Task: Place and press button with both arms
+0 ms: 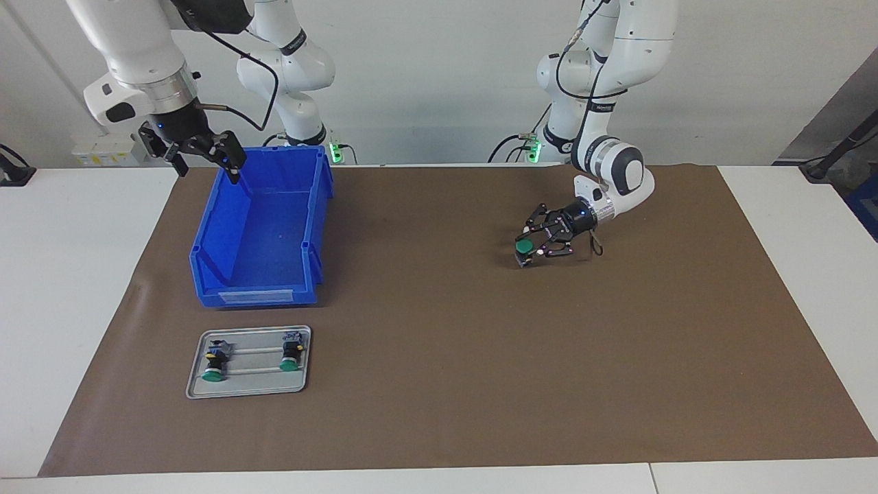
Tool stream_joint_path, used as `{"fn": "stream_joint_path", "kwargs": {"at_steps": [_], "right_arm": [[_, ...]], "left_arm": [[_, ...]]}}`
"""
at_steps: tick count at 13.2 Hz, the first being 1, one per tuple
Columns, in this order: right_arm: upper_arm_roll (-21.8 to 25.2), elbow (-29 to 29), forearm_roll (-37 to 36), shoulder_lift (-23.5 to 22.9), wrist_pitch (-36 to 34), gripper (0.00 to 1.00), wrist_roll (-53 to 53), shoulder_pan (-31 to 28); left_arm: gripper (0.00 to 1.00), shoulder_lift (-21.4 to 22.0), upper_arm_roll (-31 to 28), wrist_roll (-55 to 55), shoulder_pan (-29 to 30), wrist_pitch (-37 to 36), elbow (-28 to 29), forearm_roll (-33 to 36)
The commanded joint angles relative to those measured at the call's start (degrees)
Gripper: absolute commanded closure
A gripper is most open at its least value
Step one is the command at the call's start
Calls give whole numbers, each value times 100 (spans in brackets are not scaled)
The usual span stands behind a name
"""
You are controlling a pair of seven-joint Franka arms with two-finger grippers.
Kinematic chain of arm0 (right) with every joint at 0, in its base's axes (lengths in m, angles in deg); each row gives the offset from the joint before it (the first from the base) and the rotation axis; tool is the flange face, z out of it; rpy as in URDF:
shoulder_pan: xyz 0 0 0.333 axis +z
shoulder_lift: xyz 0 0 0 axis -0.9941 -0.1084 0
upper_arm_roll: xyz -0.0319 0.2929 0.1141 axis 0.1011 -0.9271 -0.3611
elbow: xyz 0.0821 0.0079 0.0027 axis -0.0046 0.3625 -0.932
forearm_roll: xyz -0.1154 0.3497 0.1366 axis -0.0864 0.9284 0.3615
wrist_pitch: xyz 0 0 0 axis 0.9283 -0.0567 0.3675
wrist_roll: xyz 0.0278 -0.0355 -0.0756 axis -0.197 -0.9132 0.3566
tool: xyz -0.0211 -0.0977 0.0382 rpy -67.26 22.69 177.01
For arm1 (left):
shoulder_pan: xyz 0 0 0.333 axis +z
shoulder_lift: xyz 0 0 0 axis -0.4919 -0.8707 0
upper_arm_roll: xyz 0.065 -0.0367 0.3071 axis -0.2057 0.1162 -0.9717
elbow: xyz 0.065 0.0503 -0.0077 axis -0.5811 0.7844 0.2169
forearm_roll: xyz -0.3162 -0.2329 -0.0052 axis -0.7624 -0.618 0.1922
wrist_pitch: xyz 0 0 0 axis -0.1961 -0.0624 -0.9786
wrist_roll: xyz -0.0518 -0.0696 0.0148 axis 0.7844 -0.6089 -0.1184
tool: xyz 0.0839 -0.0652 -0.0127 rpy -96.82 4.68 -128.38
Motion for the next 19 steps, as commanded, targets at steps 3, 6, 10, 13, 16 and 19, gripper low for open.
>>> {"fn": "stream_joint_path", "kwargs": {"at_steps": [3,6,10,13,16,19], "right_arm": [[-6,63,34,52,61,0,-155,-37],[-6,63,43,52,61,0,-155,-37],[-6,55,34,52,61,0,-155,-37],[-6,63,34,52,61,0,-155,-37],[-6,63,43,52,61,0,-155,-37],[-6,63,34,52,61,0,-155,-37]], "left_arm": [[43,123,24,96,79,-108,176,-124],[43,123,15,26,114,-82,141,-46],[43,176,6,-684,464,-82,-95,584],[43,246,-11,-1273,738,-73,-297,1123],[43,500,-20,-2308,869,66,-631,2008],[43,843,-20,-4152,992,181,-1061,3413]]}}
